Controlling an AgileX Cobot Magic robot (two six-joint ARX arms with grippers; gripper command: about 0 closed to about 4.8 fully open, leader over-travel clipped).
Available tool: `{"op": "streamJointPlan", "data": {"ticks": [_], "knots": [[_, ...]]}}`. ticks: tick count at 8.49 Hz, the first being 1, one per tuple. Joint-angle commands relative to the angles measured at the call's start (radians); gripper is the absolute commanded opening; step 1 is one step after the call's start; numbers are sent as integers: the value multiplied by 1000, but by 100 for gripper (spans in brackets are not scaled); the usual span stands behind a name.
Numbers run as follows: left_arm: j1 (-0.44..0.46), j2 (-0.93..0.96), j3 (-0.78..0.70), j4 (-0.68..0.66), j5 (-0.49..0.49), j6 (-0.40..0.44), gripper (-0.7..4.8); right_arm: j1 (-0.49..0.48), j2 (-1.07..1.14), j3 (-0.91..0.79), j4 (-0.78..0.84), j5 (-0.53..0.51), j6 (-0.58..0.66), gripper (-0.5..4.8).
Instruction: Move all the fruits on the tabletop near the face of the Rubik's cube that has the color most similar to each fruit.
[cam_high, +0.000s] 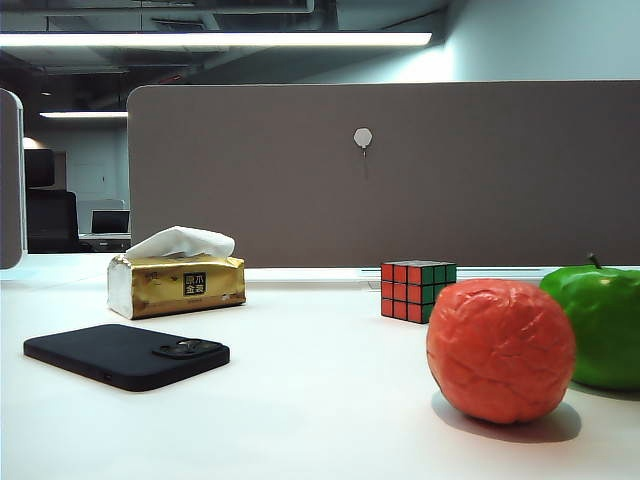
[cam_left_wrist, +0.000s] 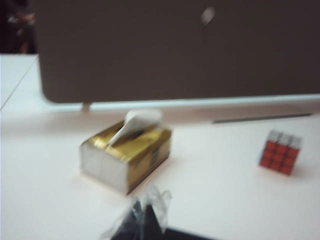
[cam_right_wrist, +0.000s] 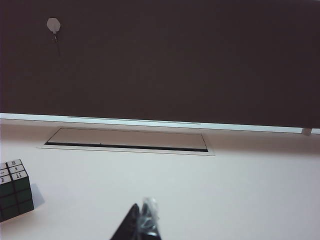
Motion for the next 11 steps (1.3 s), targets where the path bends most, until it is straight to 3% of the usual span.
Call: {"op": "streamJointPlan", "data": {"ticks": [1, 3, 4, 8, 10, 11], "knots": [[-2, 1, 3, 109, 49, -52, -5, 0, 0, 8, 10, -2, 5, 0], [-2, 1, 3, 109, 50, -103, -5, 0, 0, 11, 9, -2, 5, 0], [-2, 2, 230, -282, 113, -86, -5, 1, 8, 323, -401, -57, -7, 0], [-3, 15, 324, -484, 230, -45, -5, 1, 46, 526, -728, -218, -6, 0], [-3, 34, 355, -515, 248, -41, -5, 1, 90, 579, -789, -243, -6, 0], [-4, 111, 439, -541, 292, -29, -5, 0, 198, 660, -837, -238, -27, 0]]}}
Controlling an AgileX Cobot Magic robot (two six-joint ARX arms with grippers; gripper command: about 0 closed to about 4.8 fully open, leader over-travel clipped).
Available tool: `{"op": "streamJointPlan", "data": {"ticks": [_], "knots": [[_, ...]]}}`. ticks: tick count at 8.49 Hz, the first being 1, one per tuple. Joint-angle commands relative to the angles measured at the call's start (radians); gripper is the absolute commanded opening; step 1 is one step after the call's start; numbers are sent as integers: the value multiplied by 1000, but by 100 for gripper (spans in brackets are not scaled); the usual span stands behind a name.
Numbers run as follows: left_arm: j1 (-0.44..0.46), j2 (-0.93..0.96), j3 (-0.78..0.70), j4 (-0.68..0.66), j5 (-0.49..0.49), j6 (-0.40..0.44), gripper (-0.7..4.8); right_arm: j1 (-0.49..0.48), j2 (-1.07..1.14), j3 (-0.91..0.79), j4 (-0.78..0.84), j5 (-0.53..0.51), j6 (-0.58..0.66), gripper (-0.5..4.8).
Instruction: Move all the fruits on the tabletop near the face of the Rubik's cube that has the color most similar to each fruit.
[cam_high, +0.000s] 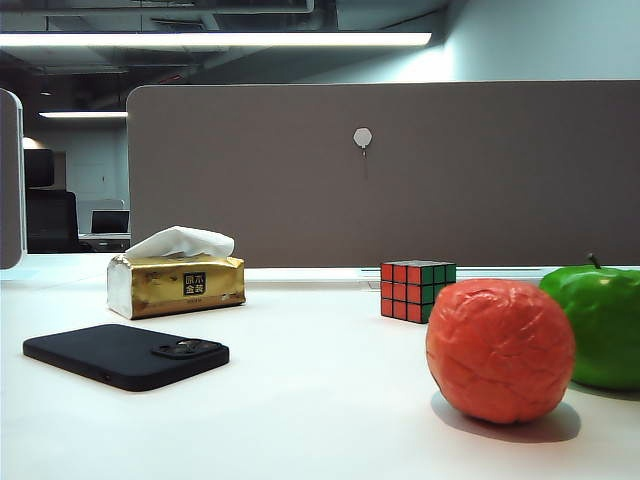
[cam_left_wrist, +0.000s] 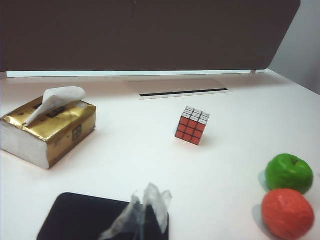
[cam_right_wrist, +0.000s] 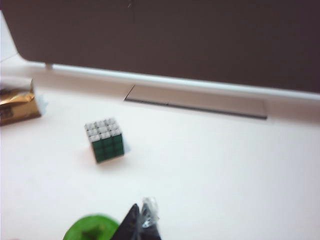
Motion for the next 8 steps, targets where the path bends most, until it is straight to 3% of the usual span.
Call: {"op": "streamJointPlan", "data": {"ticks": [1, 2, 3, 4, 7, 8], "knots": [[-8, 173, 170, -39, 64, 84, -5, 0, 214, 135, -81, -9, -29, 0], [-133, 284, 178, -30, -7, 206, -5, 0, 273, 138, -100, -13, -29, 0], [-245, 342, 177, 13, -109, 254, -5, 0, 279, 138, -106, -13, -29, 0], [-274, 357, 177, 27, -138, 254, -5, 0, 279, 138, -107, -13, -29, 0], [-517, 537, 177, 187, -325, 248, -5, 1, 279, 138, -115, -84, -29, 0], [-552, 576, 177, 225, -343, 246, -5, 1, 279, 138, -127, -84, -29, 0]]}}
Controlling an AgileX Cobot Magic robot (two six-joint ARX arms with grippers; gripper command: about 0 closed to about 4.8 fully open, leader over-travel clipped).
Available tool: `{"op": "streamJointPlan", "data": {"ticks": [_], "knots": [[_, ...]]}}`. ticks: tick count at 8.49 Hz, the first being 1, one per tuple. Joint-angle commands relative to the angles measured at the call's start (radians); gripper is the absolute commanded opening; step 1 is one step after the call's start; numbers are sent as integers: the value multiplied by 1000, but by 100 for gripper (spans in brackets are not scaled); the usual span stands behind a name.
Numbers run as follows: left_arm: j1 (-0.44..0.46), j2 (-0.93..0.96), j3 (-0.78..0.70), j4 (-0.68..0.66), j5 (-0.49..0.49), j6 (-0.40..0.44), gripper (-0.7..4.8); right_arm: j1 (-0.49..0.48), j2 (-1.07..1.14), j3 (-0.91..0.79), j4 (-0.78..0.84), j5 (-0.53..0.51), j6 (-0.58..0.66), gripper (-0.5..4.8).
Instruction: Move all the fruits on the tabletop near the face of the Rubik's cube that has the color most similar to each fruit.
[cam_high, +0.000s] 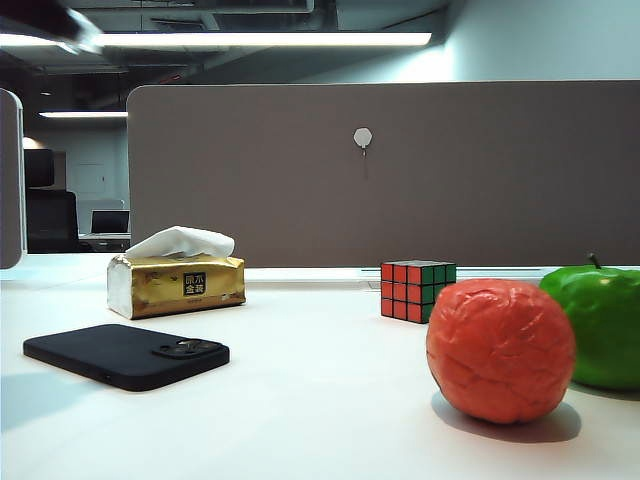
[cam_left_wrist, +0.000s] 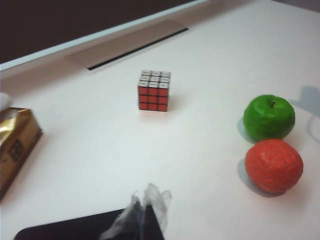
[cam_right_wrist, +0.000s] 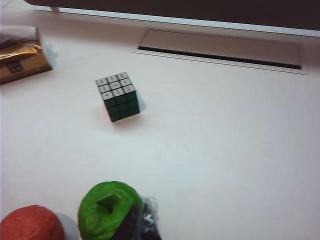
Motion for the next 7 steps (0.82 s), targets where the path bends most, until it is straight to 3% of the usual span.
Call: {"op": "streamJointPlan", "data": {"ticks": [1, 4, 5, 6, 7], "knots": [[-116, 219, 3, 272, -74, -37, -5, 22, 0, 6, -142, -76, 8, -1], [-115, 233, 3, 322, -82, -49, -5, 55, 0, 6, -166, -92, 32, -1], [-115, 235, 3, 340, -100, -50, -5, 165, 117, 6, -95, -111, 224, -1], [-115, 235, 3, 340, -100, -50, -5, 190, 137, 6, -78, -102, 235, -1], [-115, 235, 3, 340, -100, -50, -5, 241, 185, 6, -55, -19, 256, -1]]}}
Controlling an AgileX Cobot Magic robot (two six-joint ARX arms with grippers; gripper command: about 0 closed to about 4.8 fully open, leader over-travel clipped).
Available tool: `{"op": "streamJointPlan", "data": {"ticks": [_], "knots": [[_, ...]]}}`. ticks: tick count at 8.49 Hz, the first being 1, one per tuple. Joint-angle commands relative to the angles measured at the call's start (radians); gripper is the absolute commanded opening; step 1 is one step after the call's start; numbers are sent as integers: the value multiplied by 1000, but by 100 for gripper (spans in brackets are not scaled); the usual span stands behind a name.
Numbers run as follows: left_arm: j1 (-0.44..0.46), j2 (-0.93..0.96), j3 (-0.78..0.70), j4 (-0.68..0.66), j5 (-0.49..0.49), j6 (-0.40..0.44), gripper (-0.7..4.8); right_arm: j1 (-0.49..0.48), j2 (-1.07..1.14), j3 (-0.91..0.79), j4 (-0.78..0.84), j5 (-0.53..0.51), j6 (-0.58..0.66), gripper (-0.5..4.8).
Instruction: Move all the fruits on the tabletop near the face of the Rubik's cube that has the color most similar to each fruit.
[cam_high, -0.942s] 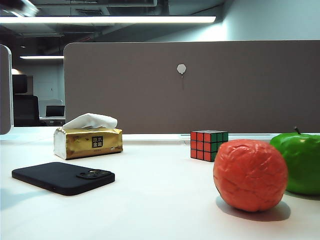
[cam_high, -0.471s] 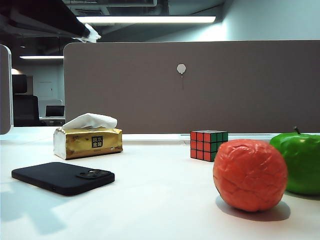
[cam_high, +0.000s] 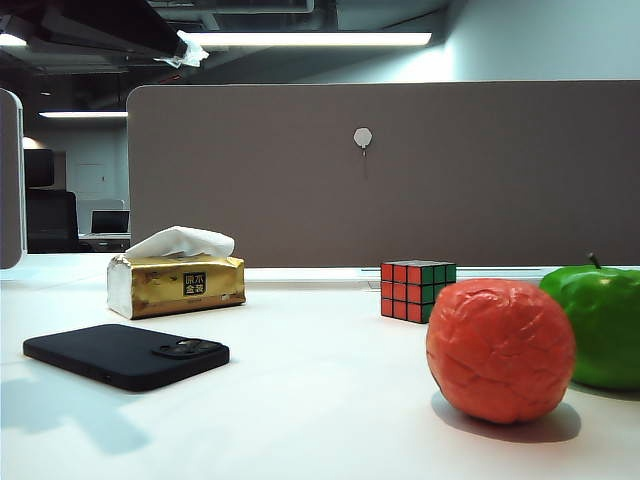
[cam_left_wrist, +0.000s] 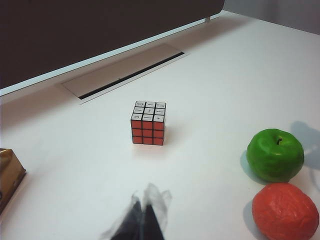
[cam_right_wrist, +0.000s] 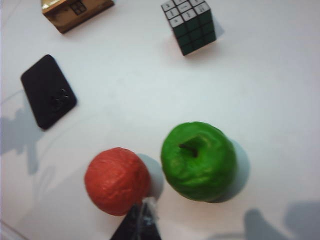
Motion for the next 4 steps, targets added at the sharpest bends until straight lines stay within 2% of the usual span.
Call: {"op": "streamJointPlan", "data": {"ticks": [1, 4], "knots": [[1, -1, 3, 13, -2, -3, -5, 138, 298, 147, -87, 129, 346, -1], [1, -1, 3, 13, -2, -3, -5, 138, 298, 191, -168, 127, 346, -1]]}}
